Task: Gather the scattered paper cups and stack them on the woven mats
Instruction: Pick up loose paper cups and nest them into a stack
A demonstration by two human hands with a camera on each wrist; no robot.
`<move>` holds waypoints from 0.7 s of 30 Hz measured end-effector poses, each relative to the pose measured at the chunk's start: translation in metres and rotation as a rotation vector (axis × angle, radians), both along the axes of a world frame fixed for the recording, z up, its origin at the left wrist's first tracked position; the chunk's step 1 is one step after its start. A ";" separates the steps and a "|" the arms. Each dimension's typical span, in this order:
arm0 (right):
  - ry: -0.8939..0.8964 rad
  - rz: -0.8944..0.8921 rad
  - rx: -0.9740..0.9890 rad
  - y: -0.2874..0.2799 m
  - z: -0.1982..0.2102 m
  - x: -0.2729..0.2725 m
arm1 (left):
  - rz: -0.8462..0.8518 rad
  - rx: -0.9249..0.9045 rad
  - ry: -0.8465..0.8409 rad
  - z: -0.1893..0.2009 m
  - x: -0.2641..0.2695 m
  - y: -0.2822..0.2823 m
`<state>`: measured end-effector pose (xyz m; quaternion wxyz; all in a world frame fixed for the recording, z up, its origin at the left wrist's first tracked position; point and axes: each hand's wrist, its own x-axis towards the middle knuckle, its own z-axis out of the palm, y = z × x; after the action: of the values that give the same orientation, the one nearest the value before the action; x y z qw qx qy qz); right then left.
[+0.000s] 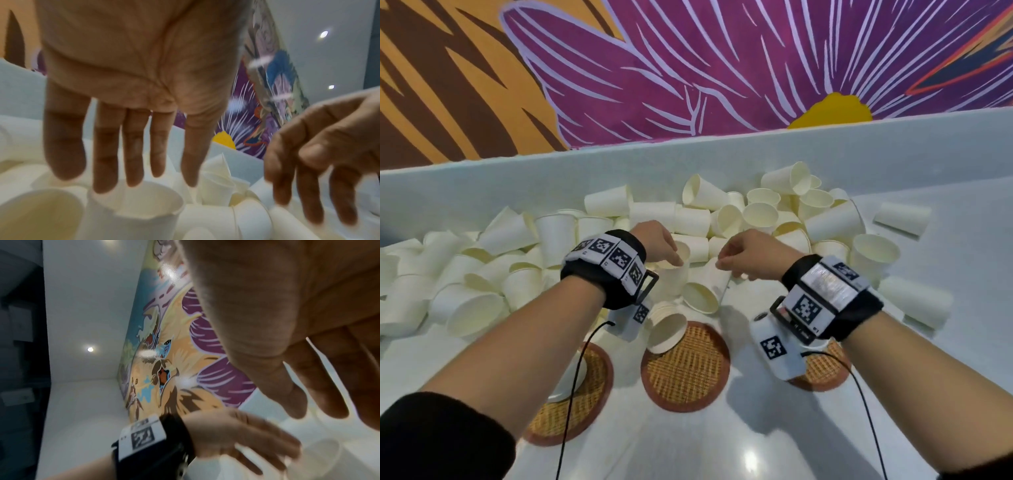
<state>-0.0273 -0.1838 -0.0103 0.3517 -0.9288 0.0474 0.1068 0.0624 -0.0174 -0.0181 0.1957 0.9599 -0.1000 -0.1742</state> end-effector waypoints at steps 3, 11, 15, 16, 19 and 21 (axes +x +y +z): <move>0.042 0.058 0.014 0.028 -0.029 0.002 | 0.167 -0.012 -0.101 -0.006 -0.001 0.021; 0.234 0.110 0.047 0.064 -0.079 0.015 | 0.425 -0.155 0.311 -0.065 -0.032 0.053; 0.274 0.106 0.153 0.065 -0.084 0.016 | 0.444 -0.305 0.491 -0.063 -0.042 0.051; 0.290 0.110 0.164 0.064 -0.083 0.015 | 0.413 -0.333 0.506 -0.059 -0.046 0.051; 0.327 0.120 0.210 0.058 -0.079 0.011 | 0.317 -0.462 0.462 -0.054 -0.051 0.052; 0.305 0.136 0.272 0.051 -0.074 0.005 | 0.227 -0.485 0.403 -0.053 -0.056 0.054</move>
<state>-0.0225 -0.1330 -0.0847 0.4546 -0.8468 0.0226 0.2751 0.0064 0.0371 -0.0711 0.4524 0.8367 0.0097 -0.3086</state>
